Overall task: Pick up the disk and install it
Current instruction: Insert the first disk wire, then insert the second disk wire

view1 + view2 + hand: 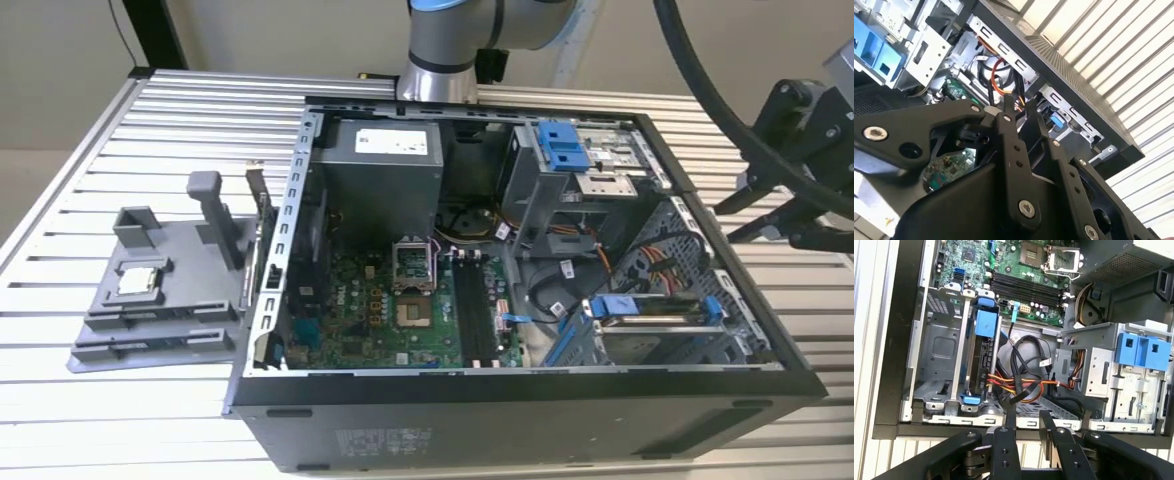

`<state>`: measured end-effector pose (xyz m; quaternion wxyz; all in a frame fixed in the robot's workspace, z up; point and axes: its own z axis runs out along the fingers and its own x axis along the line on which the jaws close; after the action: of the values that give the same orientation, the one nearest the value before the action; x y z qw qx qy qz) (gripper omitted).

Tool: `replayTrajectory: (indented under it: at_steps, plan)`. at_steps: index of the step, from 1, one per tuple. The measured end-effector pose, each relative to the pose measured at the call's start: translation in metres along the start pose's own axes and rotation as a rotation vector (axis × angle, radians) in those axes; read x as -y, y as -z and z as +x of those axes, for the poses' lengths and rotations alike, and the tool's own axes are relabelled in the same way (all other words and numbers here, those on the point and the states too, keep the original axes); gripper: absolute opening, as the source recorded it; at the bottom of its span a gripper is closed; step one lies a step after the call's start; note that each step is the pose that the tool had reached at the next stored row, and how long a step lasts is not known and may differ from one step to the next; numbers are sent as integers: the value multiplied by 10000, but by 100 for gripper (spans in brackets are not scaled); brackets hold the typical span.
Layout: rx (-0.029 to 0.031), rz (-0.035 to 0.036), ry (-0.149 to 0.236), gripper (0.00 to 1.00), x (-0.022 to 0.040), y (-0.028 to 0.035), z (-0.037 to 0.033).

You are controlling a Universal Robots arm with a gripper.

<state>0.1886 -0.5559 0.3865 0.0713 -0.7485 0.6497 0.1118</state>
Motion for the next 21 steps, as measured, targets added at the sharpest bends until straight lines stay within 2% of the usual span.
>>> replayTrajectory:
  at_steps: [2,4,5,13,15,16,21]
  plan:
    - [-7,-11,90,100,-3,0,2]
    - [-25,-110,446,100,-4,-1,1]
    - [-65,-160,618,100,-5,-1,1]
    - [-596,-517,1601,100,-12,0,0]
    - [-711,-594,1820,100,-13,1,0]
    - [-762,-636,1947,100,-14,1,-1]
    - [-903,-810,2570,100,-15,1,-1]
